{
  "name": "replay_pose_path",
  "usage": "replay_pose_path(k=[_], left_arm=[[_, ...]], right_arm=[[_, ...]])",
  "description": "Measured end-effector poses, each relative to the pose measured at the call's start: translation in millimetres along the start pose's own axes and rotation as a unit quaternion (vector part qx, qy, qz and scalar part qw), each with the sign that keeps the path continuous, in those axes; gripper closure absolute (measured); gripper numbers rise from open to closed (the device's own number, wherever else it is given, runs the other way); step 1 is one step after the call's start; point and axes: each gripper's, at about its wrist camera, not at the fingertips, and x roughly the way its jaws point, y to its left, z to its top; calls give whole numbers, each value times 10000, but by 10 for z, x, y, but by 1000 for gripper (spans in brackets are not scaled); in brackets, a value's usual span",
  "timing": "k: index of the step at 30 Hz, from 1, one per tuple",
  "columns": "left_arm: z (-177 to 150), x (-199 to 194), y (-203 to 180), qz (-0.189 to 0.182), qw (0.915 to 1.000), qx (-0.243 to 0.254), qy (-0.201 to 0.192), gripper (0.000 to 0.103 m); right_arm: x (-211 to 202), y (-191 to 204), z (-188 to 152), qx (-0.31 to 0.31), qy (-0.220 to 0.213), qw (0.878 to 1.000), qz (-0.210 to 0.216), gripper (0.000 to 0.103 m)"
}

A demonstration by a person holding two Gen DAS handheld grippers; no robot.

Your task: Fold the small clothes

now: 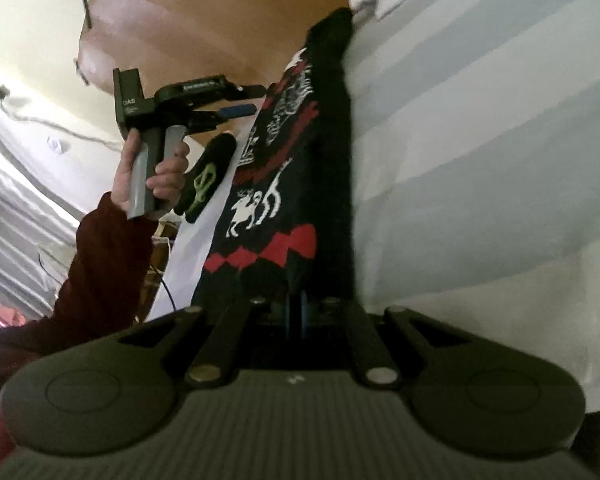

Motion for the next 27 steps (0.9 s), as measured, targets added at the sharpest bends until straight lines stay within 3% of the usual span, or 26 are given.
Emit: replay_pose_path(k=[2,6,7,8,10,12,17,18,20,22,23,26,27], left_arm=[[-40,-1,-59,5,9999,140,33,49],[17,101,-109,134,9995,277,-110,22],[43,152,-121,26,9996,268,-93,25],[68,208,-145,-71,9996,281,-70,31],[108,328,-227,-312,9983,500,-10,91],[183,392,-278,-193,9977,648,9,92],[488,258,-62,-173,9983,455,-312,93],[517,297,-37,-133,9987,405,-265,93],[491,469,-70,80,9987,512,1,92],[391,666,-137,423,9960,754,213,84],[350,661,-163,487,9951,857,95,83],[397,503,-99,327,9969,715,-97,71],[458,423,-48,229,9975,629,-240,59]], right_arm=[[20,12,20,-101,62,9999,-42,93],[-5,56,91,-242,91,9996,-82,87],[-13,55,105,-234,60,9997,-58,86],[-38,15,102,-238,44,9997,-28,85],[19,34,139,-307,55,9995,-43,85],[84,88,188,-504,97,9987,-71,92],[279,257,302,-1015,60,9946,-230,96],[329,215,306,-996,156,9943,-357,96],[344,104,337,-764,155,9968,-173,96],[290,84,315,-778,137,9968,-141,96],[284,94,301,-794,144,9967,-119,95],[219,127,333,-786,82,9969,-31,90],[165,117,364,-788,-83,9968,-52,88]])
